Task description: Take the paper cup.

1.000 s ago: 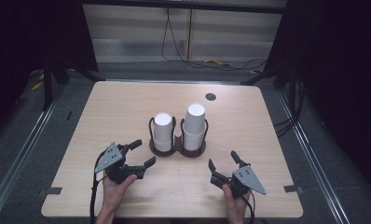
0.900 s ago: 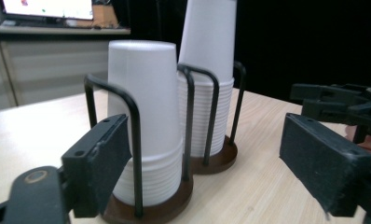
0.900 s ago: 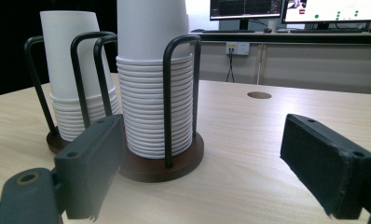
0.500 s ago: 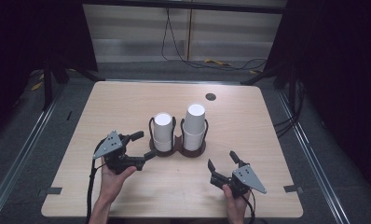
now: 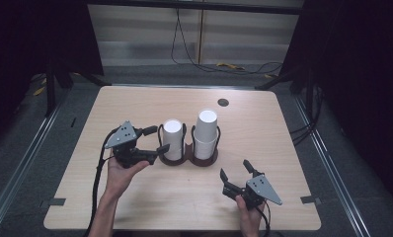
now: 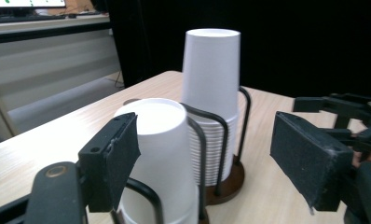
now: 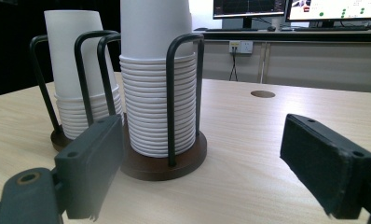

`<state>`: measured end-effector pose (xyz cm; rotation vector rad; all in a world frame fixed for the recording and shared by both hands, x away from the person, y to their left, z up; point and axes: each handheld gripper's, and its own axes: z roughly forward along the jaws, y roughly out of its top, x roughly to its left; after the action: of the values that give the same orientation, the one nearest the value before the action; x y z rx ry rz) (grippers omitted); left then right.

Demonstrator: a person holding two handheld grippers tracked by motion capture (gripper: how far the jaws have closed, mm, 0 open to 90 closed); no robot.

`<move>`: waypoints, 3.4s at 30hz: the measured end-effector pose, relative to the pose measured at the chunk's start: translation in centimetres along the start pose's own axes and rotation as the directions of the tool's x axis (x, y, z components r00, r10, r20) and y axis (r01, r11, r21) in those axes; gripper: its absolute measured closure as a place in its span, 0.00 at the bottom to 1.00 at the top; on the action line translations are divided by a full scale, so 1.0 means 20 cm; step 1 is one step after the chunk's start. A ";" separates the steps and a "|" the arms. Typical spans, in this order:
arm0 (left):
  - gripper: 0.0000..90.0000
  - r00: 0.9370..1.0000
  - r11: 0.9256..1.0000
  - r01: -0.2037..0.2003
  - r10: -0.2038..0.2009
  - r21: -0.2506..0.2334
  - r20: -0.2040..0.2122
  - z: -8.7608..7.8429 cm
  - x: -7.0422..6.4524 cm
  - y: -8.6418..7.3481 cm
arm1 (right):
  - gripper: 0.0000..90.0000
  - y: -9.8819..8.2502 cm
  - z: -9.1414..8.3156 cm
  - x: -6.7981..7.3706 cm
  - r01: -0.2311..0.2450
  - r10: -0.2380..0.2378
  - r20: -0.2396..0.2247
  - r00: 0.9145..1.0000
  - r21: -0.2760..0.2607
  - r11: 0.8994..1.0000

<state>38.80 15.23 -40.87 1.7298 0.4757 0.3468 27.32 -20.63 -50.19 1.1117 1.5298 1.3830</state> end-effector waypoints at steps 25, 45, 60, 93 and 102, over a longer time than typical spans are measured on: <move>0.26 0.999 0.969 -0.034 0.027 0.243 0.032 0.16 0.15 0.18 | 0.15 0.00 0.00 0.00 0.006 -0.006 -0.003 1.000 0.004 1.000; 0.26 0.996 0.894 -0.079 0.053 0.442 0.070 0.29 0.19 0.26 | 0.15 0.00 0.00 0.00 0.006 -0.005 -0.014 1.000 0.011 1.000; 0.27 0.997 0.862 -0.062 0.026 0.503 0.078 0.37 0.19 0.24 | 0.15 0.00 0.00 0.00 0.007 -0.007 -0.011 1.000 0.009 1.000; 0.37 0.997 0.815 -0.043 -0.003 0.578 0.078 0.41 0.21 0.23 | 0.15 0.00 0.00 0.00 0.010 -0.010 -0.009 1.000 0.004 1.000; 0.38 0.997 0.831 -0.037 -0.003 0.555 0.072 0.39 0.21 0.24 | 0.15 0.00 0.00 0.00 0.012 -0.012 -0.009 1.000 0.003 1.000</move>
<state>46.80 9.84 -37.84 2.3104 0.5452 0.1614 27.34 -20.55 -50.18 1.0979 1.5428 1.3801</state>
